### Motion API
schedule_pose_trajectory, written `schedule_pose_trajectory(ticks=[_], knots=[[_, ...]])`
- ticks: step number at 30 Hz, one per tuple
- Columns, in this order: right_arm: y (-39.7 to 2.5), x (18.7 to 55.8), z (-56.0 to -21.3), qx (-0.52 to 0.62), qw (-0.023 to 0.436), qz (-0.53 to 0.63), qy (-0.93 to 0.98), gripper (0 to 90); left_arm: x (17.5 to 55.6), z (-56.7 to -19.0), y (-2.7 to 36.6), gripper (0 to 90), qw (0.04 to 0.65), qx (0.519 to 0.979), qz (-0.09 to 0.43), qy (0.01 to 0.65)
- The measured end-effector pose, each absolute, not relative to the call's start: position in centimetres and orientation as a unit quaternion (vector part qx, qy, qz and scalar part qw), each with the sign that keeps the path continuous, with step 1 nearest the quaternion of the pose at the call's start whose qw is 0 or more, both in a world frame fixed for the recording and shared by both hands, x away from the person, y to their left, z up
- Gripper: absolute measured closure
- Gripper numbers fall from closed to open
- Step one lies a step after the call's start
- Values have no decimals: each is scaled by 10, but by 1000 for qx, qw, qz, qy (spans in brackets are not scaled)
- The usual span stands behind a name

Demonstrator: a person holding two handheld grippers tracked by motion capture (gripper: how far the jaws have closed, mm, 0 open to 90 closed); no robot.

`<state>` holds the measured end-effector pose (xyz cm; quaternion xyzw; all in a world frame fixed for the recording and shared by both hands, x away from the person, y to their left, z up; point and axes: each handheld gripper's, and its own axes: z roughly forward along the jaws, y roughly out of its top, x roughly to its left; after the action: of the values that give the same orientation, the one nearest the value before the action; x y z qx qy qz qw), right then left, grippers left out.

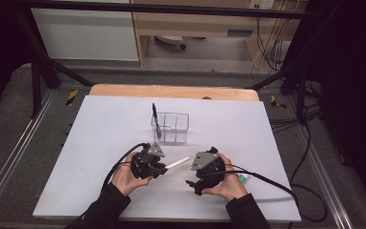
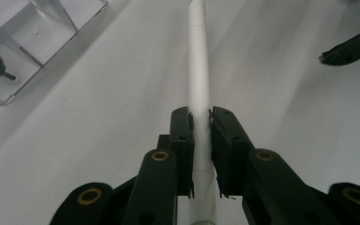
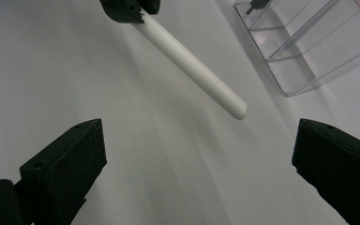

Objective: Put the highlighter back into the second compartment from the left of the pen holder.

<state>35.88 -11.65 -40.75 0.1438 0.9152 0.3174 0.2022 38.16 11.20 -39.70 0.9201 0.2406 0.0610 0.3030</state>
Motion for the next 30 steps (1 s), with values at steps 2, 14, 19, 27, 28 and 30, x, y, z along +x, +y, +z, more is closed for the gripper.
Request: schedule_pose_trajectory(ticks=[2, 14, 19, 27, 28, 30], knots=[[-115, 358, -409, 138, 204, 317, 916, 44, 384, -395, 106, 780, 300, 922, 61, 237], [-119, 351, -407, 89, 248, 292, 919, 104, 387, -386, 83, 780, 295, 929, 48, 218], [-121, 349, -407, 59, 265, 286, 919, 173, 388, -382, 77, 780, 297, 929, 43, 217], [-122, 347, -409, 8, 292, 279, 915, 257, 388, -377, 64, 779, 285, 936, 46, 203], [-122, 347, -409, 2, 302, 279, 912, 269, 388, -377, 63, 780, 284, 936, 46, 202], [-124, 346, -408, -17, 315, 277, 908, 294, 388, -376, 60, 780, 283, 937, 45, 199]])
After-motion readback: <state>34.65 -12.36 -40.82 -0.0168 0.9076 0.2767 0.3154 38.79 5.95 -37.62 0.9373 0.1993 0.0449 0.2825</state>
